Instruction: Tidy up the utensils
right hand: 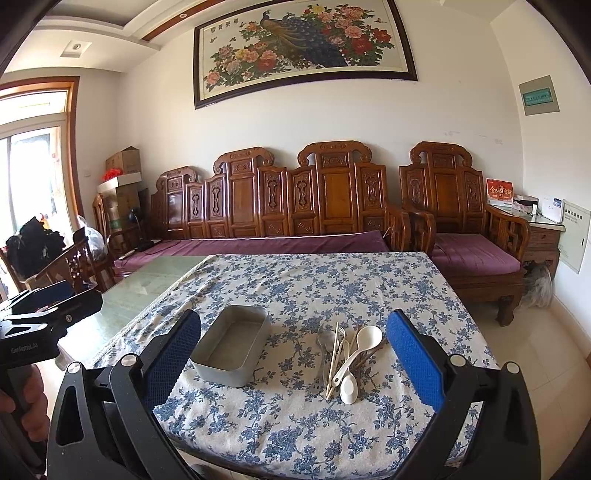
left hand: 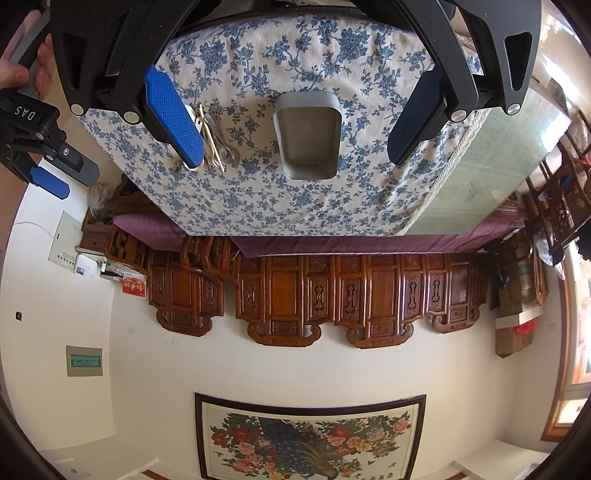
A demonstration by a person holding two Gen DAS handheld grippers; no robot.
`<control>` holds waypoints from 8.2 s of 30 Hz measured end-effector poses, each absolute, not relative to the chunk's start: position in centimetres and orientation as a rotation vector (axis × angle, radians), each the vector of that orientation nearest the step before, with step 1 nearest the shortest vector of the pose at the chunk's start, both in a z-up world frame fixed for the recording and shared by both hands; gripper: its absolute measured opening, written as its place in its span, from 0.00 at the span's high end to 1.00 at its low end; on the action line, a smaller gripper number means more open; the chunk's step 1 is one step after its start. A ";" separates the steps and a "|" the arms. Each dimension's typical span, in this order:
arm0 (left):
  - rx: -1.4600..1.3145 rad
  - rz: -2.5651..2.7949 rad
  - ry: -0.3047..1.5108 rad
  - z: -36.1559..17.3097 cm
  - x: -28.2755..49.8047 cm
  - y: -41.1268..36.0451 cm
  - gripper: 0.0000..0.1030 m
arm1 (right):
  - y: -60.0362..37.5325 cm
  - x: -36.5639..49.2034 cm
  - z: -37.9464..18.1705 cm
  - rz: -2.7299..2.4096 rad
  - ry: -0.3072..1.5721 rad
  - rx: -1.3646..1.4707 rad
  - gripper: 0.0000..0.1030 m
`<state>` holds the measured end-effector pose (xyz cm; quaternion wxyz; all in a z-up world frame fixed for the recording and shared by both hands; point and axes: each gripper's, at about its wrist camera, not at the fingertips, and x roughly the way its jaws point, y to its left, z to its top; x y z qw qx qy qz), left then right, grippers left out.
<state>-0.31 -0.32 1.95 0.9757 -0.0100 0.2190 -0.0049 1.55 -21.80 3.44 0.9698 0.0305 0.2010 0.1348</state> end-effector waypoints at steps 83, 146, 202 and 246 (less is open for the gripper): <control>0.035 -0.209 0.727 -10.2 10.1 -2.9 0.06 | -26.9 14.6 -11.4 0.211 0.678 0.085 0.29; 0.019 -0.293 0.997 -20.2 29.1 -14.1 0.64 | -30.6 26.8 -18.2 0.297 0.856 0.316 0.94; -0.053 -0.255 0.936 -16.1 27.4 -9.0 0.99 | -24.7 25.4 -15.4 0.391 0.808 0.202 0.94; 0.036 -0.056 1.050 -20.1 29.3 3.9 0.94 | -17.0 23.4 -16.4 0.499 0.867 0.084 0.94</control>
